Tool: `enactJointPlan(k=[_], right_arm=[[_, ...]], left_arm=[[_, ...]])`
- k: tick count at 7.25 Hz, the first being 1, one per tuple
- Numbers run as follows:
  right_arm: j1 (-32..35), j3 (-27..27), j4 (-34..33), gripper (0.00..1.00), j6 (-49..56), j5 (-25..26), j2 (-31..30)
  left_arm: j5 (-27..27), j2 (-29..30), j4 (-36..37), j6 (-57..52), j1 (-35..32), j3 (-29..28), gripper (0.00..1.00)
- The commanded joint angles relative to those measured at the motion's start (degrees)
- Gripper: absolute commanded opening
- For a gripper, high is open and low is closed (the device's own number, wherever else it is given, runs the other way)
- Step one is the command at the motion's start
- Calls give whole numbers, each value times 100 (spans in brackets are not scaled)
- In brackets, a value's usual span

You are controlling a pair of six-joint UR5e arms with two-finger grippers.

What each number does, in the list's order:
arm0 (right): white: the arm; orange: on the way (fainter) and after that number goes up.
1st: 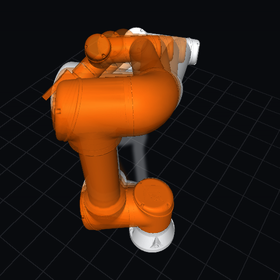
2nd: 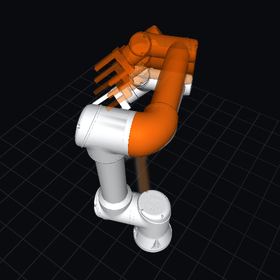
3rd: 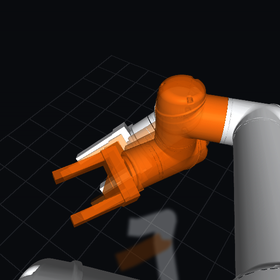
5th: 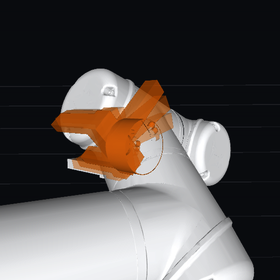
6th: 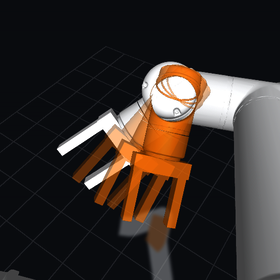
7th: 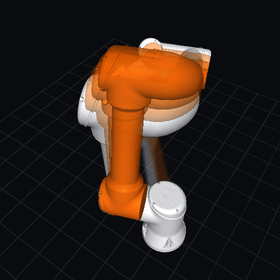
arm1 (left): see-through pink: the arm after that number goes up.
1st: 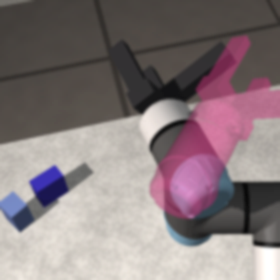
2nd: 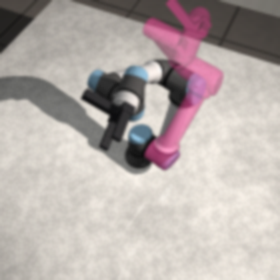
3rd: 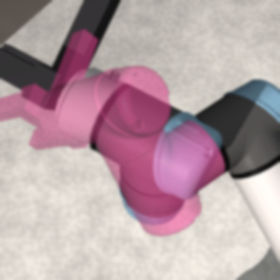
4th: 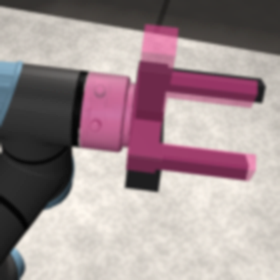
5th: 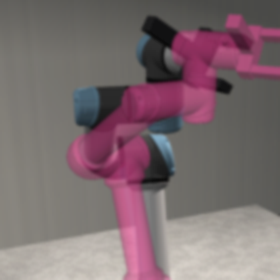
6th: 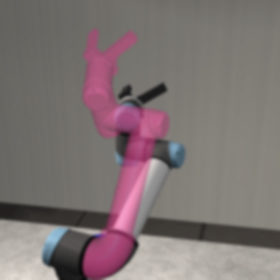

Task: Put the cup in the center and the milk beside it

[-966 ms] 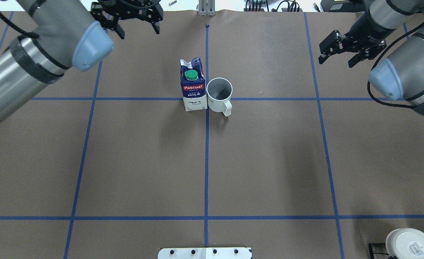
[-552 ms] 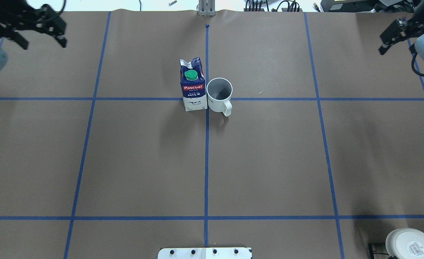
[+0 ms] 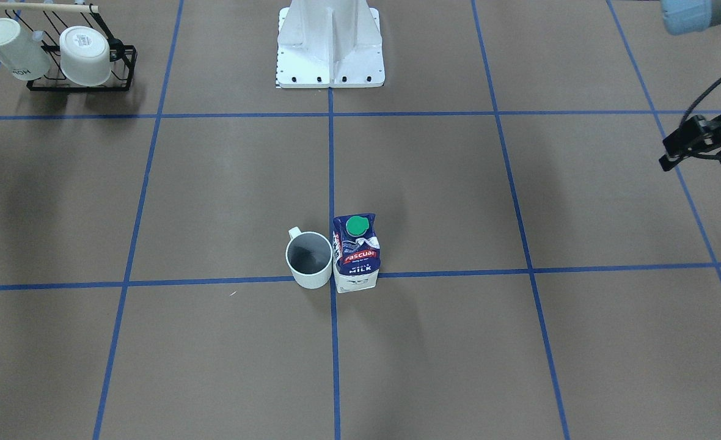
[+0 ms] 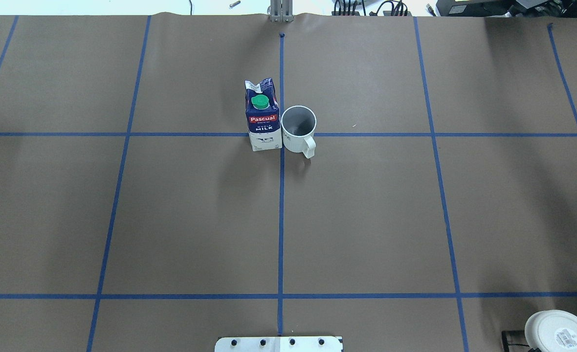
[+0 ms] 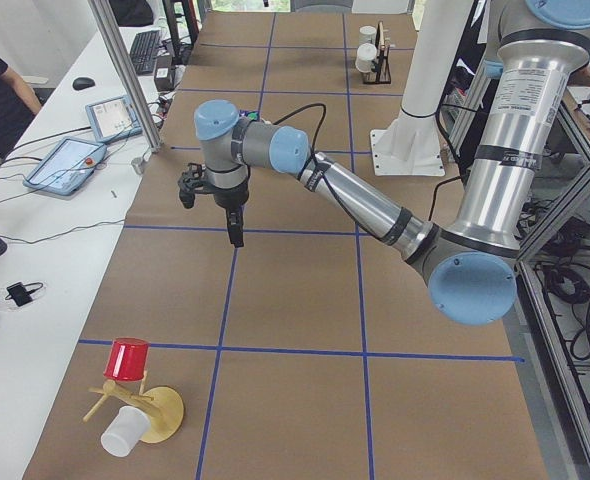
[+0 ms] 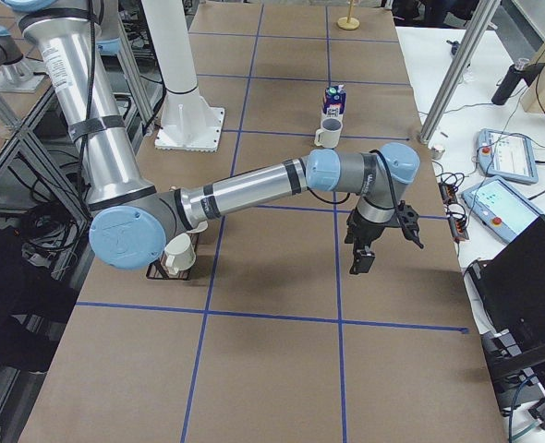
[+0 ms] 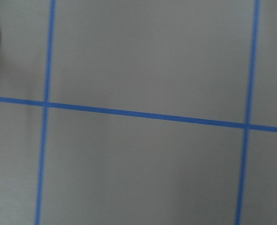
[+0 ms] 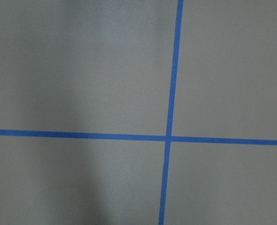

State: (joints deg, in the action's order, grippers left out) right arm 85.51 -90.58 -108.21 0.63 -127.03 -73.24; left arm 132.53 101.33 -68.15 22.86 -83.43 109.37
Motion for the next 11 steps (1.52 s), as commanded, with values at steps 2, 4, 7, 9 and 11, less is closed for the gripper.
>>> enactJointPlan(k=[2,4,7,9,11], right_arm=[[89,188,1647,100,-45,73,-962],[193,330,1715,100,-63,-40,-1121],[273,287,1724,100,-115,-514,-1368],[273,217,1750,100,-938,-550,-1316],[273,225,1768,100,-933,-647,-1351]], left_arm=[[141,-1085,-1973,-798,-701,-824,99],[150,-1168,-2841,-836,-710,-1969,99],[159,-1248,-3030,-818,-710,-2026,99],[106,-1256,-2121,-818,-701,-1362,99],[106,-1318,-1877,-827,-684,-1137,99]])
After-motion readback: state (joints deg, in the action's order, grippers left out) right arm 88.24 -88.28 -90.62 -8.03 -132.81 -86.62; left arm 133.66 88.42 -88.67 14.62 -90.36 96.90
